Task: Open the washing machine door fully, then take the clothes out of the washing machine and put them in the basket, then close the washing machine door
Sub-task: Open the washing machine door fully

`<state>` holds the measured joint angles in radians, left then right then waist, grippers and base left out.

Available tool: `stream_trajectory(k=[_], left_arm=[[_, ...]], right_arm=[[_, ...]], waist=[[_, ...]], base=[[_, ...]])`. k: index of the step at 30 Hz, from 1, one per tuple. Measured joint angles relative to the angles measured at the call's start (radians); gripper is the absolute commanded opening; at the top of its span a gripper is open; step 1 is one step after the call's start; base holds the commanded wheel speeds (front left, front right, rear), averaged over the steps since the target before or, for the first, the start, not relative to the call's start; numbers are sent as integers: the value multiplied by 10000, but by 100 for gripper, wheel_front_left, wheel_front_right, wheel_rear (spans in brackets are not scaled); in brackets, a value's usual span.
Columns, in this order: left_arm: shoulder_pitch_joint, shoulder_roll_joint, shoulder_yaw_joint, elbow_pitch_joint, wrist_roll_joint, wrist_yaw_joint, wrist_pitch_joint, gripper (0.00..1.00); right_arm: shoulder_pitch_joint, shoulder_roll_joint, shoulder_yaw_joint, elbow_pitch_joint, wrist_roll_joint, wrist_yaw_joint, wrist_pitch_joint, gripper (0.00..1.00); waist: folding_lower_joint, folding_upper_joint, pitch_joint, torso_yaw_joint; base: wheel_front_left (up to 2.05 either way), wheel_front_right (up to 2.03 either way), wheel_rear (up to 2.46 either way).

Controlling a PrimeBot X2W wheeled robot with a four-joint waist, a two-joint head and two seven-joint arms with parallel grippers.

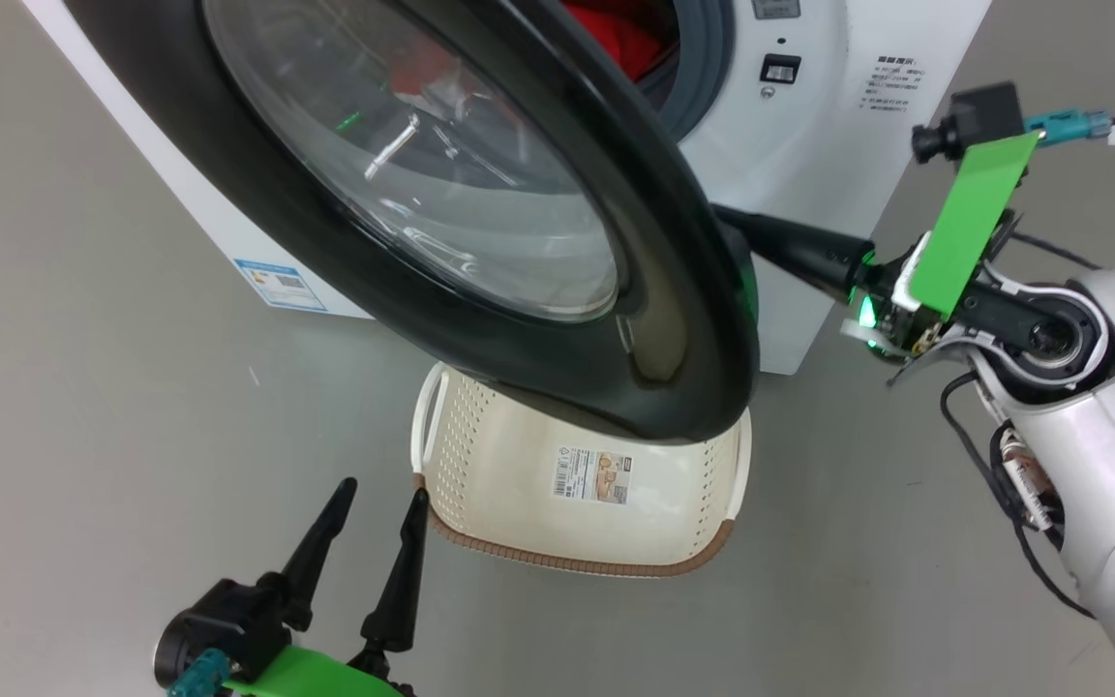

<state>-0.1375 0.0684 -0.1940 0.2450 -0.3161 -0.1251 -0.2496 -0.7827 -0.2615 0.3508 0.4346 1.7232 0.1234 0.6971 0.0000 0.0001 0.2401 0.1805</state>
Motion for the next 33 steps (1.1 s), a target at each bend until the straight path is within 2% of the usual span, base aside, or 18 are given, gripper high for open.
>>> stream_trajectory(k=[15, 27, 33], left_arm=[[294, -33, 144, -15, 88, 0, 0, 100], [335, -33, 197, -46, 86, 0, 0, 100], [368, 44, 242, -44, 86, 0, 0, 100]], right_arm=[[943, 491, 431, -711, -439, 0, 407, 0], [1108, 512, 12, -656, -849, 0, -288, 0], [1712, 345, -173, -654, -1323, 0, -853, 0]], waist=[[0, 0, -345, 2], [0, 0, -566, -101], [0, 0, -745, -277]], base=[[0, 0, 0], [0, 0, 0], [0, 0, 0]])
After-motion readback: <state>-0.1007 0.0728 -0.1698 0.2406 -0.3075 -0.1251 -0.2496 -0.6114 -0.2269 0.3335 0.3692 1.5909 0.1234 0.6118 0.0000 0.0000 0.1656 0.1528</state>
